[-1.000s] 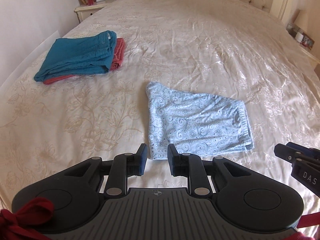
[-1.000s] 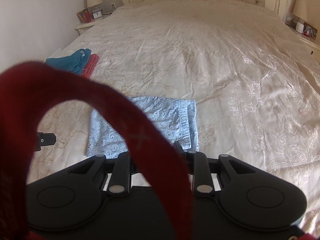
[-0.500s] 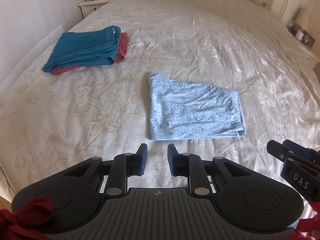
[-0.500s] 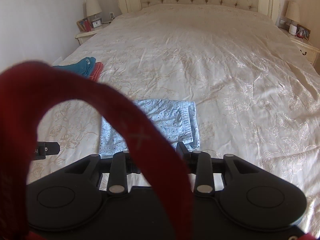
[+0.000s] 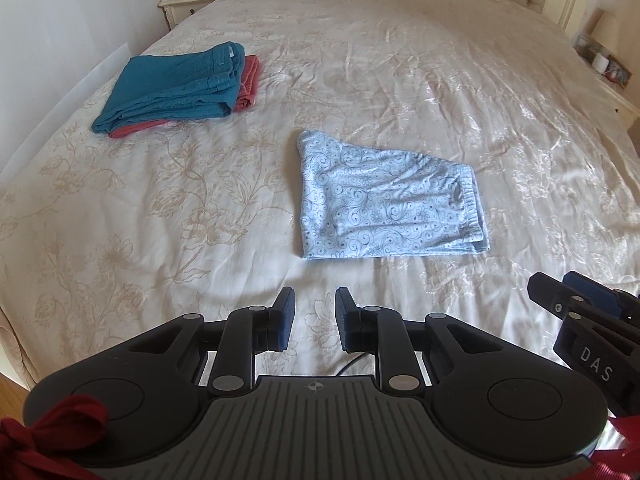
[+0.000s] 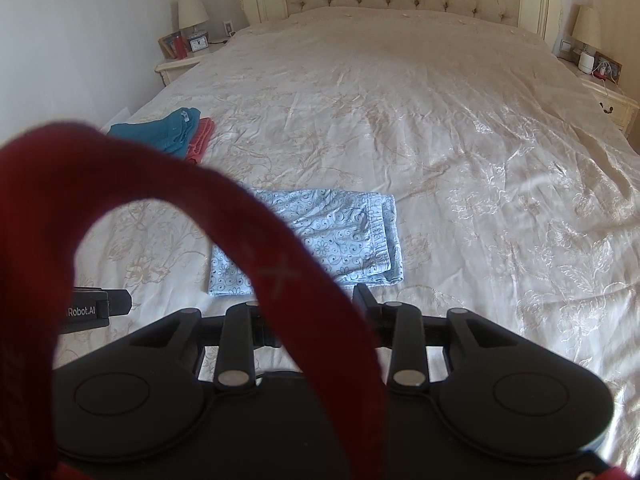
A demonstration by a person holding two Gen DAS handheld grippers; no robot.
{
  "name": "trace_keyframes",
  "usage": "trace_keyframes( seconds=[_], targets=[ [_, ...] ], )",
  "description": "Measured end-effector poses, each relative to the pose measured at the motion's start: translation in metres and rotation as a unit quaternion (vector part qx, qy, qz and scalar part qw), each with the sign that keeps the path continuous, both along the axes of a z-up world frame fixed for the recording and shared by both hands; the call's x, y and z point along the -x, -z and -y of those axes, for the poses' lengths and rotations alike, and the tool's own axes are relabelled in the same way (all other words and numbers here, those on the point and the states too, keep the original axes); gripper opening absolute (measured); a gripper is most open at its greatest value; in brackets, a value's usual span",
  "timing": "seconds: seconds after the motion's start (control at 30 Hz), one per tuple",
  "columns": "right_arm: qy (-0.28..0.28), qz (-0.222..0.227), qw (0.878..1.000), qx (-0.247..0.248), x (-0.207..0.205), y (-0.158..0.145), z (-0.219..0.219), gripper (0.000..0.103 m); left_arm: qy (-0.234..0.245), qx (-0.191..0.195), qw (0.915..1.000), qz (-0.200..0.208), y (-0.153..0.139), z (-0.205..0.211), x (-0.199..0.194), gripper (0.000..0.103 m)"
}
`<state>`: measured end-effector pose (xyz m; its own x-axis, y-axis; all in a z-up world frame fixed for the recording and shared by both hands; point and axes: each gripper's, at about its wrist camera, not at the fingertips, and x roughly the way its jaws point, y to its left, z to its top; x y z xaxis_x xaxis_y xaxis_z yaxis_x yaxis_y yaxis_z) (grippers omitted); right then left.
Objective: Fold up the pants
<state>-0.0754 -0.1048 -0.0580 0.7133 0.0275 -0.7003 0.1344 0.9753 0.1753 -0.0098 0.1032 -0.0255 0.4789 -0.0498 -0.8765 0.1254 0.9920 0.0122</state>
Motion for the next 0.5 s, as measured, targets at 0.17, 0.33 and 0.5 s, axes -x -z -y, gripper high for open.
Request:
trace_keyframes(
  seconds=[0.17,0.33,0.5],
  targets=[
    [-0.002,0.000,1.000,-0.002,0.0022,0.0000,-0.0004,0.044,0.000,-0.004,1.0000,-0.002,-0.0005,0.0011,0.0035,0.022],
    [-0.005,0.001,1.000,-0.003,0.0039,-0.0005,-0.0020,0.044,0.000,-0.006,1.0000,-0.002,-0.0012,0.0027,0.0051,0.022],
    [-0.005,0.002,1.000,-0.004,0.0036,-0.0005,-0.0016,0.044,0.000,-0.005,1.0000,-0.003,-0.0014,0.0034,0.0044,0.022]
  ],
)
